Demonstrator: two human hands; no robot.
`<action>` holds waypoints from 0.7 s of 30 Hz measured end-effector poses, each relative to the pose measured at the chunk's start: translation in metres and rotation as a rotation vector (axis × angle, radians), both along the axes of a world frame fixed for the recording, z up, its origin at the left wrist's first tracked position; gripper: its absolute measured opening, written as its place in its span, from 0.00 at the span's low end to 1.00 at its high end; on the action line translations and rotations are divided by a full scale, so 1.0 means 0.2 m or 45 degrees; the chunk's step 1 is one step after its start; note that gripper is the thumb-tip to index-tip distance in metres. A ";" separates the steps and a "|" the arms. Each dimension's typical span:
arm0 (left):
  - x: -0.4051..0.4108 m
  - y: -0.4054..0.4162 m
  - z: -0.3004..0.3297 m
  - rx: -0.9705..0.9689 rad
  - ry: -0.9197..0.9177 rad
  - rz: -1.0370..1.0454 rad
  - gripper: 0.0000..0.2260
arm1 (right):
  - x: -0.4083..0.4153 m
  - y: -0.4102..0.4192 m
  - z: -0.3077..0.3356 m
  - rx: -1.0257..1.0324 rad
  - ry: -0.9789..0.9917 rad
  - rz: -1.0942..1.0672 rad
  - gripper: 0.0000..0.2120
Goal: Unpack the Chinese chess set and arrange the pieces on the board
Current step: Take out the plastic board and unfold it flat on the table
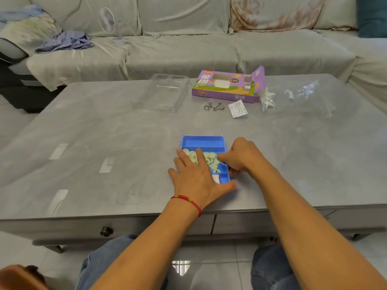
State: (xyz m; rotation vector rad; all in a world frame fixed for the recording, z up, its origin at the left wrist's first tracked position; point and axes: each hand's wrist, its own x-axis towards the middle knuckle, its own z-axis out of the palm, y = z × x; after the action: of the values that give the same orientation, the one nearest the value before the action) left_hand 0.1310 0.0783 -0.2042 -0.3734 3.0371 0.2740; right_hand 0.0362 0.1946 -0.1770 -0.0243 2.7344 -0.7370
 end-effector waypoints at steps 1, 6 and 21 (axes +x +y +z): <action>0.00 0.01 0.00 -0.002 -0.015 0.011 0.58 | 0.01 -0.01 0.00 0.040 0.026 0.008 0.16; -0.03 0.02 0.01 0.026 -0.040 0.032 0.59 | 0.00 -0.04 0.03 0.099 0.018 0.020 0.17; 0.00 -0.03 0.03 0.049 -0.051 0.025 0.58 | 0.00 0.07 0.05 -0.273 -0.339 -0.011 0.10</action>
State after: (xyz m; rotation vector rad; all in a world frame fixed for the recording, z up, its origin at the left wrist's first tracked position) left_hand 0.1300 0.0732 -0.1991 -0.4012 2.9860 0.3221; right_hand 0.0364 0.2087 -0.1660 0.0355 2.3971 -0.9591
